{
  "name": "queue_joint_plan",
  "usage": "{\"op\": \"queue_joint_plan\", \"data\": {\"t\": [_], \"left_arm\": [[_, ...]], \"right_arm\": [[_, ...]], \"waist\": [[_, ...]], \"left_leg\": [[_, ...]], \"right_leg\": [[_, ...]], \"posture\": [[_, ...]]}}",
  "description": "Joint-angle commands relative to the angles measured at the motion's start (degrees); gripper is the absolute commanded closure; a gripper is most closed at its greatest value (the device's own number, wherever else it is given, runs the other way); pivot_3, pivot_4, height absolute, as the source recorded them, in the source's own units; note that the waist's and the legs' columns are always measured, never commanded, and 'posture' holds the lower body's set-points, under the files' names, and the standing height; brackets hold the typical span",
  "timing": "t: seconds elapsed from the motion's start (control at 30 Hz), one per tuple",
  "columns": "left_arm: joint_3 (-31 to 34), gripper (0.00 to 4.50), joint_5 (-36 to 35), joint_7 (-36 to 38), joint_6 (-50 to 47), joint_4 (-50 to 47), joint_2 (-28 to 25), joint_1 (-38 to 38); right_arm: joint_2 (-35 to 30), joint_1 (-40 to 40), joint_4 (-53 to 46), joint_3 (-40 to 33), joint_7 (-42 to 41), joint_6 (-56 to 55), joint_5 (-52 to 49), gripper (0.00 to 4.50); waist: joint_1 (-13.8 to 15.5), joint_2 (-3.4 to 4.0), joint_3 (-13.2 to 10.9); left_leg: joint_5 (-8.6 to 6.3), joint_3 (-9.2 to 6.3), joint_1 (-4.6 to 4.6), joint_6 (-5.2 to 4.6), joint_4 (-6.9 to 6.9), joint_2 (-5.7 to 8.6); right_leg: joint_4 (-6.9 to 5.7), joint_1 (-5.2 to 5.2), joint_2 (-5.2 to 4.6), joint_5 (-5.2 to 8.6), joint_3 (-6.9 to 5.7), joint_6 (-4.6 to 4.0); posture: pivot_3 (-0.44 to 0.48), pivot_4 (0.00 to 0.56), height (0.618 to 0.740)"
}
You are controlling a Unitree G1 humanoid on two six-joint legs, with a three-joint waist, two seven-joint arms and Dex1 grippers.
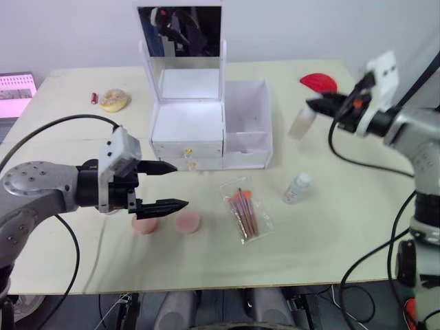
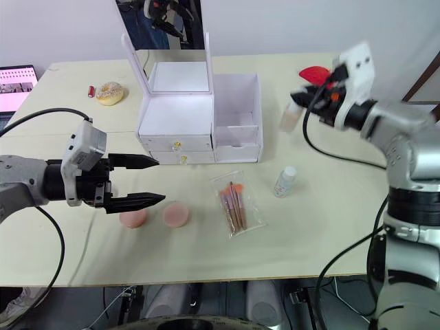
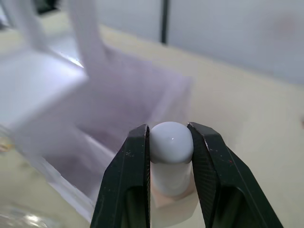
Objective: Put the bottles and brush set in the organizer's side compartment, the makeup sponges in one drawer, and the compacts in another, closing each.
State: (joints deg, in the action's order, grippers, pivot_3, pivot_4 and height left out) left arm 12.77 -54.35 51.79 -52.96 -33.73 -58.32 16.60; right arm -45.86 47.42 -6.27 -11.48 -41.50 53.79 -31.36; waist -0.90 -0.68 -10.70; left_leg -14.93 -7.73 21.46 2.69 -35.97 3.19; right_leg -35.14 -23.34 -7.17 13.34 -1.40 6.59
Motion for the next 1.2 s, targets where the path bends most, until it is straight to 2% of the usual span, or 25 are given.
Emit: {"op": "queue_joint_plan", "data": {"t": [0.03,0.17,0.3,0.7,1.2], "left_arm": [[0.94,0.0,0.01,-0.08,0.95,0.0,-0.28,1.01],[0.57,0.0,0.47,-0.18,1.24,0.37,-0.01,0.99],[0.87,0.0,0.3,-0.79,0.99,0.35,0.06,0.94],[2.07,0.0,-1.43,-3.02,0.44,-0.93,0.05,0.73],[1.19,0.0,-1.66,-2.96,0.5,-0.17,-0.5,2.36]], "right_arm": [[-0.01,5.35,-2.41,1.28,-1.25,4.19,-3.65,3.79],[2.93,9.82,-3.25,4.04,-0.71,6.15,-5.07,3.79],[6.15,10.65,-4.5,7.33,0.2,5.81,-4.45,3.79],[9.69,2.93,-1.98,14.45,2.57,-2.0,3.82,3.79],[11.54,-2.37,3.95,17.21,2.1,-7.96,10.43,3.79]], "waist": [[0.05,-0.01,0.0],[-0.05,-0.01,0.0],[0.04,-0.02,0.0],[-0.01,-0.03,0.0],[-0.1,-0.02,0.0]], "left_leg": [[0.0,0.0,0.0,0.0,0.0,0.0],[0.0,0.02,0.02,0.0,-0.05,0.0],[0.0,0.01,0.02,0.0,-0.04,0.0],[0.0,0.0,0.05,0.0,-0.03,0.0],[0.0,0.03,0.03,0.0,-0.01,-0.01]], "right_leg": [[0.01,0.0,0.0,0.0,0.0,0.0],[0.03,0.0,0.0,-0.01,0.01,-0.05],[0.02,-0.02,0.01,-0.05,0.01,-0.02],[0.0,-0.06,0.02,-0.11,0.02,0.07],[-0.01,-0.09,0.06,-0.13,0.08,0.06]], "posture": [[0.0,0.15,0.739],[0.0,0.15,0.739],[0.0,0.15,0.739],[0.0,0.15,0.739],[0.0,0.15,0.739]]}}
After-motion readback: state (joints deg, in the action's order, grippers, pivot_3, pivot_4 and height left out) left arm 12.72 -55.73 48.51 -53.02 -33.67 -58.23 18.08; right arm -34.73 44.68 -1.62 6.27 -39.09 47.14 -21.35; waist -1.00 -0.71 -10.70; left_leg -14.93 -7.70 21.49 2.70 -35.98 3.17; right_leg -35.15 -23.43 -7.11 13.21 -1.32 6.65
